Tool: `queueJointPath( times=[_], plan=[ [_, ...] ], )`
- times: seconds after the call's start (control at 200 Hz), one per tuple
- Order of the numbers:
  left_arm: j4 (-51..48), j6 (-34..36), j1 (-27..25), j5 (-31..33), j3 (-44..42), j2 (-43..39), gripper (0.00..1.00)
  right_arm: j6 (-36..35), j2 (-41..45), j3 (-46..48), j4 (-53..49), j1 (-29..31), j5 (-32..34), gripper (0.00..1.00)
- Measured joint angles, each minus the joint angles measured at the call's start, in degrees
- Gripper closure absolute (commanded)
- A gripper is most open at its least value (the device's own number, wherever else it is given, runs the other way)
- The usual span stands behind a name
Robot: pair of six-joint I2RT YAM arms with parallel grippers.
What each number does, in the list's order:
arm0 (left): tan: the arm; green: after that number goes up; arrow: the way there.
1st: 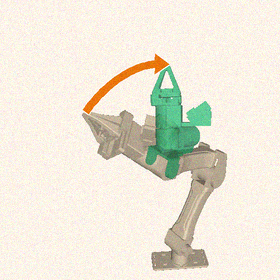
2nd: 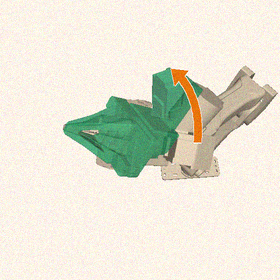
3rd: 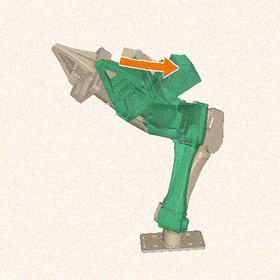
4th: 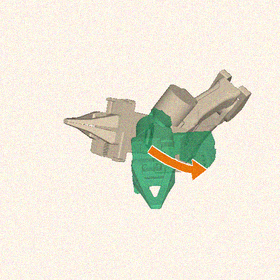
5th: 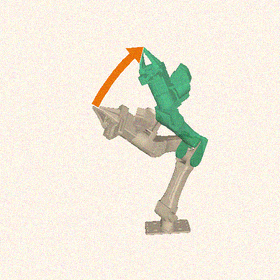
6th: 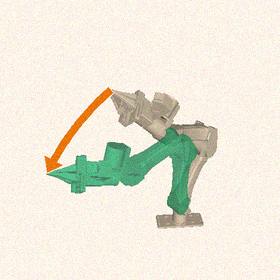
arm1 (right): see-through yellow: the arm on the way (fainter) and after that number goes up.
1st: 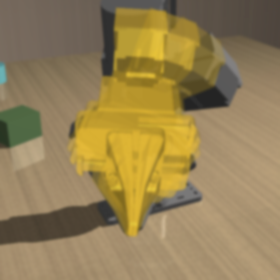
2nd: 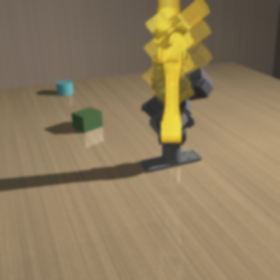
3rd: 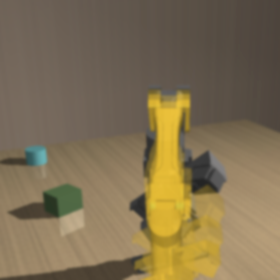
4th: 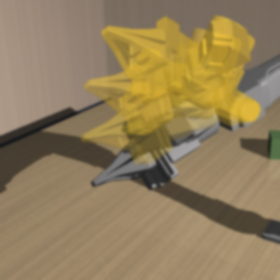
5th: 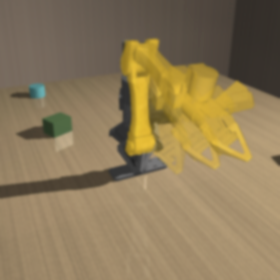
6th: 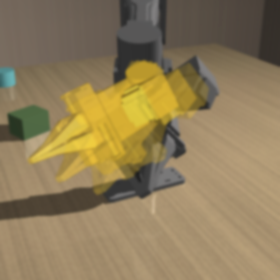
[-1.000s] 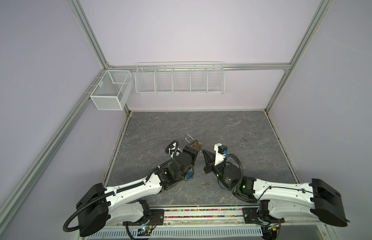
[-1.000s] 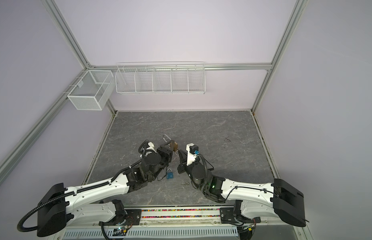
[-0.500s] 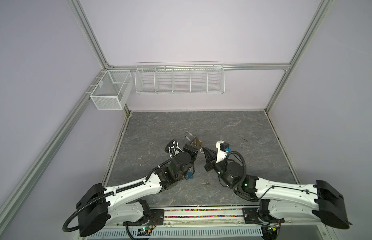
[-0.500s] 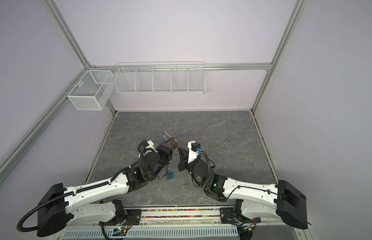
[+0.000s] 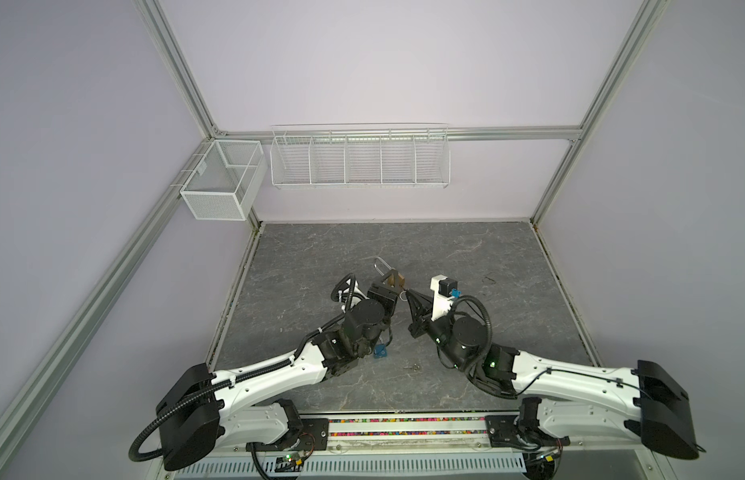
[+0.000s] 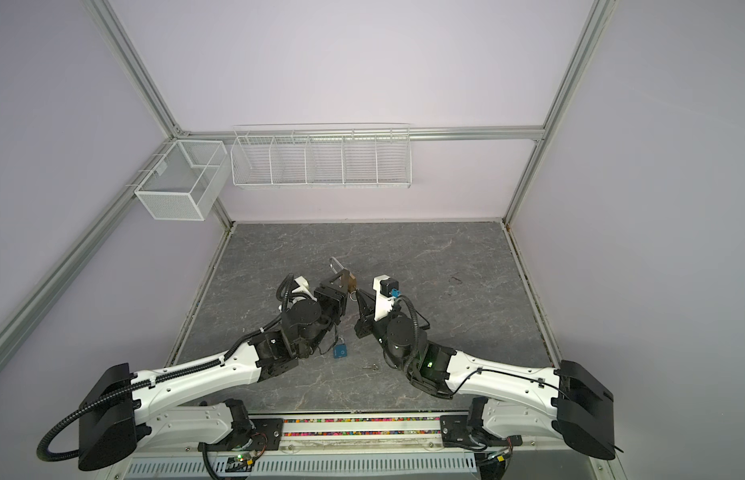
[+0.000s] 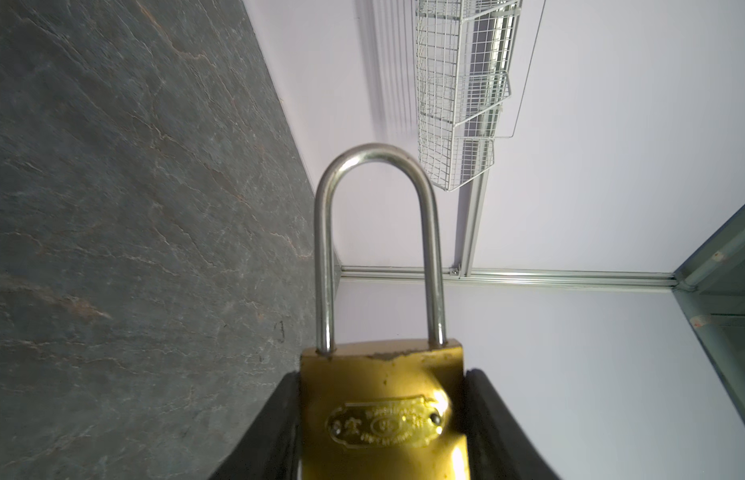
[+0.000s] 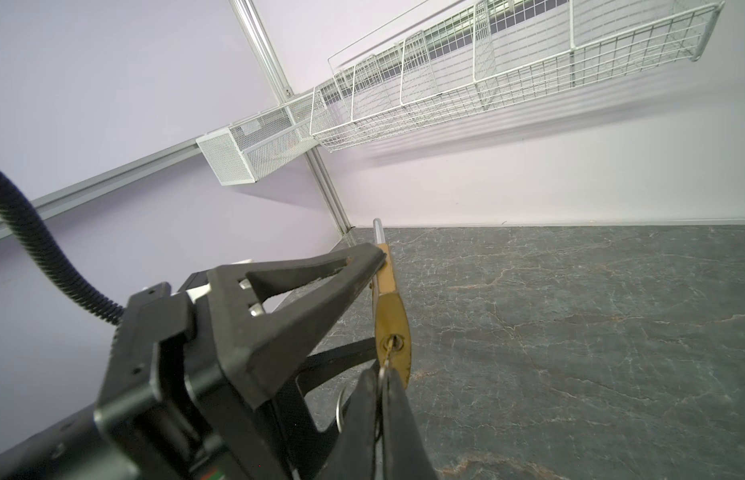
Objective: Unlock with the key
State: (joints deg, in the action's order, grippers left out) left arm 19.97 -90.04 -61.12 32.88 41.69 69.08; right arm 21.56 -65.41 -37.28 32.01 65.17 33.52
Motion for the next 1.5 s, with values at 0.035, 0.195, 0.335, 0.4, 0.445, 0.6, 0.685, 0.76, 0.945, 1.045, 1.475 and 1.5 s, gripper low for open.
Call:
queueJointPath(
  times=[0.035, 0.195, 0.335, 0.4, 0.445, 0.6, 0.685, 0.76, 0.945, 1.045, 1.475, 1.5],
  plan=[
    [0.44, -0.15, 0.00, -0.15, 0.00, 0.04, 1.00, -0.26, 0.42, -0.02, -0.44, -0.37, -0.46, 0.94],
    [0.72, -0.35, 0.00, -0.31, 0.00, 0.07, 1.00, -0.39, 0.68, -0.02, -0.68, -1.07, -1.90, 0.94],
    [0.28, -0.13, 0.02, 0.11, 0.00, 0.07, 1.00, 1.60, -0.26, 0.74, 1.44, -1.07, -2.08, 0.94],
    [-0.48, 0.20, 0.15, 0.31, 0.04, 0.07, 1.00, 2.23, -0.94, 0.87, 2.29, -1.05, -2.05, 0.94],
    [-1.07, 0.35, 0.24, 0.33, 0.17, 0.09, 1.00, 2.49, -1.38, 0.87, 2.56, -1.05, -2.01, 0.94],
    [-1.57, 0.57, 0.42, 0.44, 0.92, 0.92, 1.00, 2.60, -2.36, 0.66, 3.26, -1.05, -1.51, 0.94],
    [-1.36, 0.59, 0.42, 0.85, 1.38, 1.64, 1.00, 2.38, -3.08, 0.07, 3.26, -1.05, -1.18, 0.94],
    [-1.51, 0.70, 0.44, 1.22, 1.86, 2.05, 1.00, 2.14, -3.56, -0.48, 3.37, -1.07, -1.01, 0.94],
    [2.03, 1.20, -3.15, -5.77, 2.40, 1.77, 1.00, 0.74, -4.66, -2.14, 1.40, -4.24, -1.60, 0.94],
    [1.49, 1.68, -2.64, -5.57, 2.43, 0.55, 1.00, 1.27, -3.87, -2.29, 3.74, -5.11, -0.39, 0.94],
    [-1.97, 3.48, -4.31, -8.90, -0.90, -7.85, 1.00, 1.38, 2.08, 3.82, 0.70, -5.01, -0.44, 0.94],
    [-2.62, 3.76, -4.09, -8.66, -1.53, -8.98, 1.00, 1.44, 2.80, 4.59, -0.13, -5.01, -0.31, 0.94]
  ],
)
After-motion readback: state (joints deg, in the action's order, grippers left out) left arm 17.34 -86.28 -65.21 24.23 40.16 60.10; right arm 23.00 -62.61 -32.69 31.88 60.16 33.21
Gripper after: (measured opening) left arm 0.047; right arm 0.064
